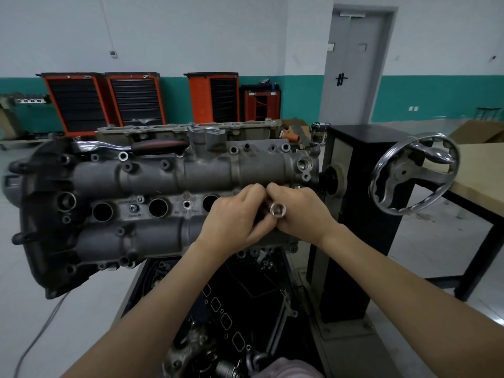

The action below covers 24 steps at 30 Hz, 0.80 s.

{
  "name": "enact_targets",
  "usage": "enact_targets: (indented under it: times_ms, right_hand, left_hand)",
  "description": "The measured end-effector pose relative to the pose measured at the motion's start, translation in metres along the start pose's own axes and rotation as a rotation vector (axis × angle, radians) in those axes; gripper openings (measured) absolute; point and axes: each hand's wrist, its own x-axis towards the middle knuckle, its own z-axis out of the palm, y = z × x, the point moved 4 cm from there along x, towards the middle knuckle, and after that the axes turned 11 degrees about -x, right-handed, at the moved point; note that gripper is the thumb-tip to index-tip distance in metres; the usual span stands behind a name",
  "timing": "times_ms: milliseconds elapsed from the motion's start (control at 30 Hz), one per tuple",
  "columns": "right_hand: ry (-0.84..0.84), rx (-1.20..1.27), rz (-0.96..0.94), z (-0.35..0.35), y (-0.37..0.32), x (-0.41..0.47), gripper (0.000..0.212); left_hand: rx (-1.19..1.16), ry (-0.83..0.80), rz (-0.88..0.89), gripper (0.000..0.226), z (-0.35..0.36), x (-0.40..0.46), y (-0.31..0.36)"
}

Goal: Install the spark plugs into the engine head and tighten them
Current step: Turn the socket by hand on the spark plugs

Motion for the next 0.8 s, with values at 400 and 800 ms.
enact_targets:
  times_ms: [400,800]
  right_hand:
    - [-0.061,0.024,-0.006,0.0016,-0.0015,-0.0008,0.024]
    - [-0.057,0.018,0.000,0.0023,-0.0008,-0.0018,0.035]
  left_hand:
    - [-0.024,0.017,0.007,0.035,0.0004,-0.0014,-0.0010]
    - [-0.014,0.033,0.071,0.043,0.0004,-0.0017,-0.0001]
